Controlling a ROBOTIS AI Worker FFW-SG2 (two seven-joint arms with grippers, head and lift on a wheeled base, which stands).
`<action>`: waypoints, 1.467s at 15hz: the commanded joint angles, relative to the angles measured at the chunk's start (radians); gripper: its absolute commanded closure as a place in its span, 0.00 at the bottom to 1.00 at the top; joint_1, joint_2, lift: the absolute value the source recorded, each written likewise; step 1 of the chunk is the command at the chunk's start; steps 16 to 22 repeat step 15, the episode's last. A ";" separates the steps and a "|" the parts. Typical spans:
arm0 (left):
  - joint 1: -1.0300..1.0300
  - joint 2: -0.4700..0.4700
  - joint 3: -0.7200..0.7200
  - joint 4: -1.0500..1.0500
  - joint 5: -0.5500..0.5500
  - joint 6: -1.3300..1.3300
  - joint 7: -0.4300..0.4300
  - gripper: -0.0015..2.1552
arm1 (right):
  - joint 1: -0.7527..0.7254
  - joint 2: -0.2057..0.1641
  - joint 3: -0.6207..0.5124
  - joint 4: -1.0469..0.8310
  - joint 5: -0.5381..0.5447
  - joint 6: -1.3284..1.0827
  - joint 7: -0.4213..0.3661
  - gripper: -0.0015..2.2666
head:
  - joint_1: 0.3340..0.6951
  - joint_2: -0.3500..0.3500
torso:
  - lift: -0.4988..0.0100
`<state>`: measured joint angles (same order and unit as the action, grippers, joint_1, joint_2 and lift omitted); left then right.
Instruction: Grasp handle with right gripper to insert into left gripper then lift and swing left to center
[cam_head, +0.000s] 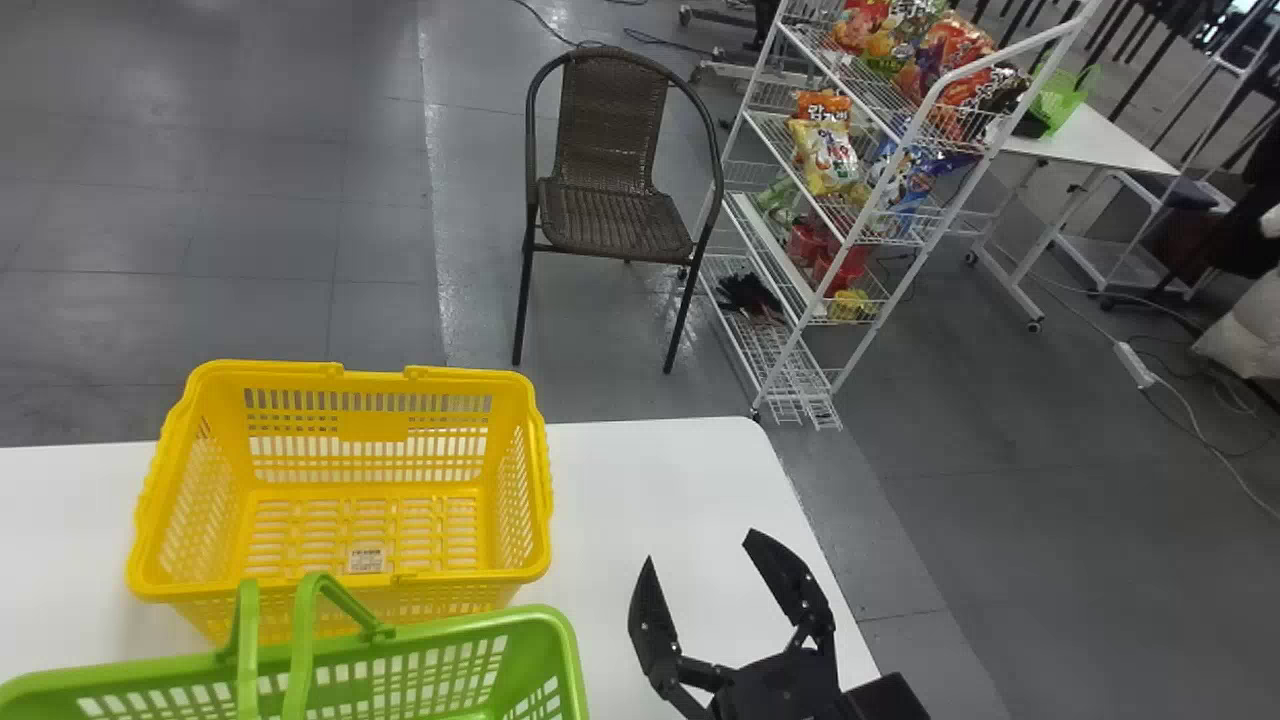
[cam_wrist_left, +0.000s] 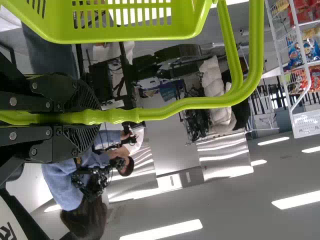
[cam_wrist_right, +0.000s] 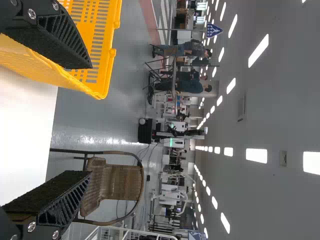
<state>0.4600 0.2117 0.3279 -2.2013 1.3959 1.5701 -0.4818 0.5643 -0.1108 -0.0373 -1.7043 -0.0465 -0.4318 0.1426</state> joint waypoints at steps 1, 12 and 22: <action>0.000 0.000 0.003 0.000 0.000 0.001 0.002 0.99 | -0.001 -0.001 0.000 0.000 -0.001 -0.001 0.000 0.02 | 1.00 0.01 | 0.98; 0.016 -0.006 0.008 -0.011 -0.002 0.001 0.002 0.99 | -0.012 -0.001 0.011 0.009 0.000 0.002 0.000 0.02 | 1.00 0.03 | 0.98; 0.026 -0.008 0.026 -0.029 -0.003 0.001 -0.001 0.99 | -0.020 -0.003 0.013 0.012 0.000 0.005 0.000 0.02 | 1.00 0.03 | 0.98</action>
